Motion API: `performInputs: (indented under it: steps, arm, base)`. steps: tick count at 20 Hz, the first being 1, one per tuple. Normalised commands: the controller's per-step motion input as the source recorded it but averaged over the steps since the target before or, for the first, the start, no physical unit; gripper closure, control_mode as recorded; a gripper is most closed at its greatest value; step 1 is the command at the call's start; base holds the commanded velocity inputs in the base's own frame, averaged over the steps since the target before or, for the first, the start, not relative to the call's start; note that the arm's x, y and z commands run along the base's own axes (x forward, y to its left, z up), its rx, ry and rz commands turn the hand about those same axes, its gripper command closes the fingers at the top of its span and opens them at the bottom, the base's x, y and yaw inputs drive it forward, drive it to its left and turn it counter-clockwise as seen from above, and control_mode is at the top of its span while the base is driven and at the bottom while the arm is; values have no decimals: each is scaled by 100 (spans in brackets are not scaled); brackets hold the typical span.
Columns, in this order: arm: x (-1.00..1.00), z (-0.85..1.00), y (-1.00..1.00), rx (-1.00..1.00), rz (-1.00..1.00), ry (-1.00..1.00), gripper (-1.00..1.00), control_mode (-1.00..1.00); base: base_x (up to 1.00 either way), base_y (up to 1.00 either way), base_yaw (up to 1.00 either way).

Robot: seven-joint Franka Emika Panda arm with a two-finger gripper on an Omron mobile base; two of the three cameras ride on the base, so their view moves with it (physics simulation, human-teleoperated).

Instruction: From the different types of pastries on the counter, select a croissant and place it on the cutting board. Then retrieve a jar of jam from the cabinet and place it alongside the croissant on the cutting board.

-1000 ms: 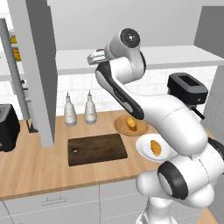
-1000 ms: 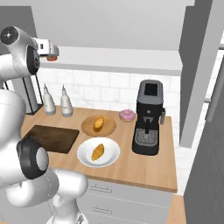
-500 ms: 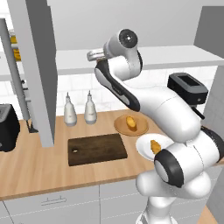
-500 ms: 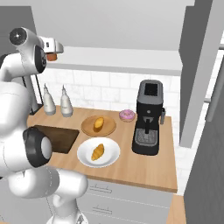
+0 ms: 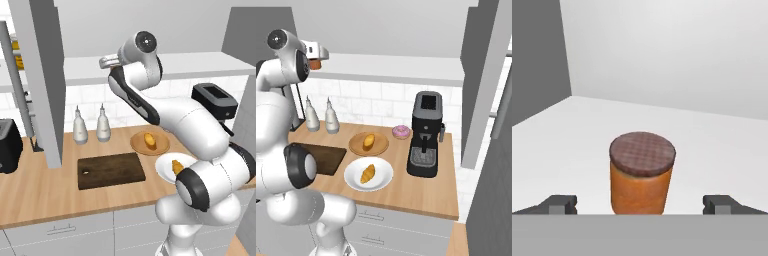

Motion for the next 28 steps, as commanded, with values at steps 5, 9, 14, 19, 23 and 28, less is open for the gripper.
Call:
performInputs:
  steps: [5, 9, 14, 19, 23, 28]
  arm:
    - [24, 0, 0, 0, 0, 0, -100, -100]
    - [34, 0, 0, 0, 0, 0, -100, -100]
    - [2, -2, 8, 0, 0, 0, -100, -100]
    - [0, -11, 6, 0, 0, 8, -100, -100]
    - [0, -12, 0, 2, 0, 10, -100, -100]
    - [4, -4, 0, 0, 1, 0, -100, -100]
  base:
    - [0, 0, 0]
    - [0, 0, 0]
    - [0, 0, 0]
    - [0, 0, 0]
    - [0, 0, 0]
    - [0, 0, 0]
